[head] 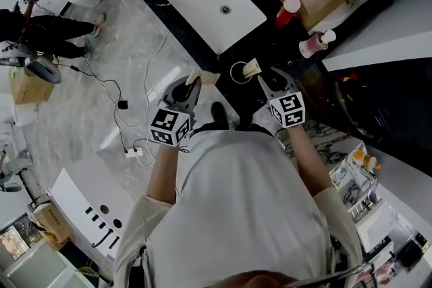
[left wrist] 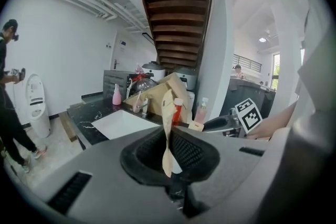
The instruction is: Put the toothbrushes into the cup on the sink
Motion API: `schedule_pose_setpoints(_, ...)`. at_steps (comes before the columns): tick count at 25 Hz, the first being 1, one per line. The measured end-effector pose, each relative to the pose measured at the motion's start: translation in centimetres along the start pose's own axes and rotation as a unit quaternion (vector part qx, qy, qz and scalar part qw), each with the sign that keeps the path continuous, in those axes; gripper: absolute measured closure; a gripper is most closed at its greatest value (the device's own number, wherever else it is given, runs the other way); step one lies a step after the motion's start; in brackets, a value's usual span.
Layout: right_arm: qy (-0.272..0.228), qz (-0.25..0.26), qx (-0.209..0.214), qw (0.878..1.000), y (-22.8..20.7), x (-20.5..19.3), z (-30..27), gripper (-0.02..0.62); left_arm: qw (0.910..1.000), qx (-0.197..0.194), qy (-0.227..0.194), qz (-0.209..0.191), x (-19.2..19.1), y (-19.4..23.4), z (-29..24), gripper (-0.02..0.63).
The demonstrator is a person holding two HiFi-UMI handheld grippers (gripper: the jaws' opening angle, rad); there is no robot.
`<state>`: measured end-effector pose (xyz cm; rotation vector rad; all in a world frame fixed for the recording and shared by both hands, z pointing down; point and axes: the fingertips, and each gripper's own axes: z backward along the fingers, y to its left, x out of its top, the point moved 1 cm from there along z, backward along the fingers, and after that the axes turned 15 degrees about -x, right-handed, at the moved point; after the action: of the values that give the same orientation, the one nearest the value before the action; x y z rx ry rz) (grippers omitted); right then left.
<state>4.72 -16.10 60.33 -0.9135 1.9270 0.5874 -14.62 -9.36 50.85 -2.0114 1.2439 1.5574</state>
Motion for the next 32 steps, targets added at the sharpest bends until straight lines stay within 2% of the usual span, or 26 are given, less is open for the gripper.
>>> schedule_pose_setpoints(18, -0.028, -0.042, -0.047, 0.998, -3.4, 1.4, 3.3, 0.547, 0.9973, -0.062, -0.003, -0.039, 3.6, -2.1, -4.6, 0.583)
schedule_pose_setpoints(25, -0.045, -0.049, -0.039, 0.997, -3.5, 2.2, 4.7, 0.555, 0.9954, -0.084, 0.007, -0.044, 3.5, -2.7, -6.6, 0.583)
schedule_pose_setpoints(32, -0.037, -0.061, -0.060, 0.996, -4.5, 1.5, 5.5, 0.555, 0.9933, -0.101, 0.027, -0.050, 2.5, -2.7, -8.5, 0.583)
